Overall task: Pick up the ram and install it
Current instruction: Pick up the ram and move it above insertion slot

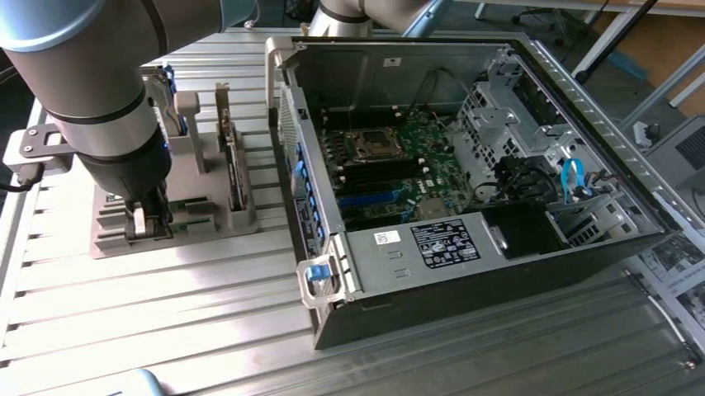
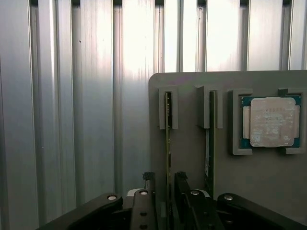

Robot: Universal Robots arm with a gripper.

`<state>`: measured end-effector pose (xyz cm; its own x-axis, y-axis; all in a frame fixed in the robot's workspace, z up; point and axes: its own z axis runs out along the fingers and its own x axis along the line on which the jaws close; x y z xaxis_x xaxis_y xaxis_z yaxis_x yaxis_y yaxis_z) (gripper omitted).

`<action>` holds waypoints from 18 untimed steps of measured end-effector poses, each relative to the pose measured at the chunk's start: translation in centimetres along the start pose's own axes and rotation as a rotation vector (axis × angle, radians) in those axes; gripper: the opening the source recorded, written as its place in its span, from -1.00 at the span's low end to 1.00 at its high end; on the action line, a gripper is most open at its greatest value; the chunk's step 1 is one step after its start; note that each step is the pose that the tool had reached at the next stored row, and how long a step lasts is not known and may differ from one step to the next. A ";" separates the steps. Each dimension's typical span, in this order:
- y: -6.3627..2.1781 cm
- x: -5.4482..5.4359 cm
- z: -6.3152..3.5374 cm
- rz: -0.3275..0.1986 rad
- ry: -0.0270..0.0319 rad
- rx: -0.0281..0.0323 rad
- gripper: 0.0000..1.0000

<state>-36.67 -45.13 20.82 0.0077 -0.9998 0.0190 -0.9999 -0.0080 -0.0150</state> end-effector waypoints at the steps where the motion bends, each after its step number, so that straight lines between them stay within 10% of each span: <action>1: 0.00 0.0 0.00 0.000 0.0000 0.0000 -0.40; 8: 0.00 0.0 0.00 0.000 0.0000 0.0000 -0.76; 18: -0.01 0.0 0.01 0.000 0.0016 0.0001 -0.76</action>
<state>-36.67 -45.13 20.82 0.0079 -0.9998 0.0206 -0.9999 -0.0082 -0.0150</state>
